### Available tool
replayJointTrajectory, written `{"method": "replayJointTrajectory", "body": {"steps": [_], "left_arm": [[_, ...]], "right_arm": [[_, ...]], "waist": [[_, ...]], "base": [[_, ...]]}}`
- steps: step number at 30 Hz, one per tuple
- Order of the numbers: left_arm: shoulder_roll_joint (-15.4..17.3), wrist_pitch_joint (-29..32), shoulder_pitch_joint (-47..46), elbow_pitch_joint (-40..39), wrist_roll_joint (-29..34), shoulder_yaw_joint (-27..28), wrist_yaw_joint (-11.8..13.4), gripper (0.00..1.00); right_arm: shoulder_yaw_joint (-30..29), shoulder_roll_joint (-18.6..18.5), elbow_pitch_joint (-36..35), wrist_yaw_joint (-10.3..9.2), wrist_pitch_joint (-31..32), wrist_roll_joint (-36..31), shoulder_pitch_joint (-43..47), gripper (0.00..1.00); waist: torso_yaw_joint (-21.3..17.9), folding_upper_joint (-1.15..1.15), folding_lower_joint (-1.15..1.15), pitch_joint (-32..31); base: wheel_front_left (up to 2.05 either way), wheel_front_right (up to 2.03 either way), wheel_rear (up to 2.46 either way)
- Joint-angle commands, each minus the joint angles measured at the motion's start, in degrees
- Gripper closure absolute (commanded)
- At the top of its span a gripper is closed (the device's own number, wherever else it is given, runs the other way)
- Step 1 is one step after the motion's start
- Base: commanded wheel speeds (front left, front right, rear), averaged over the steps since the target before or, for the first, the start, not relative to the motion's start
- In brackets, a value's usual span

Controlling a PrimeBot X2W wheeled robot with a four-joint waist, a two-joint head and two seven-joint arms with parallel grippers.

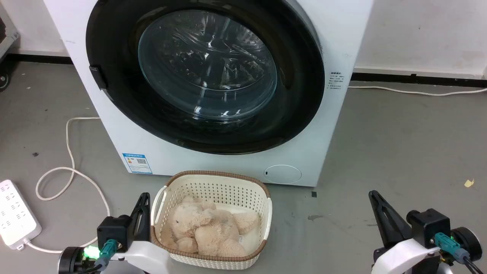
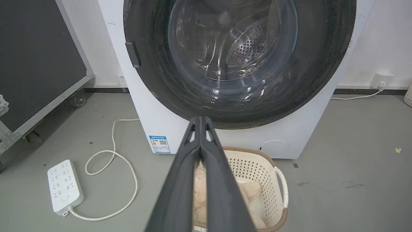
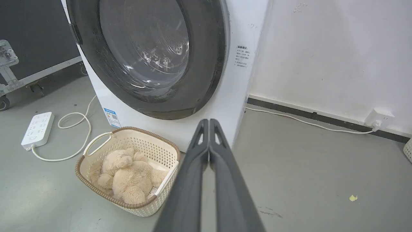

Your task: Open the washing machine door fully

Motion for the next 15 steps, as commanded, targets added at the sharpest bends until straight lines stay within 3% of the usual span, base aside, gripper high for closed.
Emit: {"method": "replayJointTrajectory", "body": {"steps": [1, 15], "left_arm": [[0.02, 0.02, -0.89, 0.08, 0.5, 0.08, -0.31, 1.0], [0.02, 0.02, -0.89, 0.08, 0.5, 0.08, -0.31, 1.0]], "right_arm": [[-0.03, 0.07, 0.15, -0.06, 0.03, 0.04, -0.68, 1.0], [-0.03, 0.07, 0.15, -0.06, 0.03, 0.04, -0.68, 1.0]], "waist": [[0.0, 0.0, 0.0, 0.0], [0.0, 0.0, 0.0, 0.0]], "base": [[0.0, 0.0, 0.0], [0.0, 0.0, 0.0]]}}
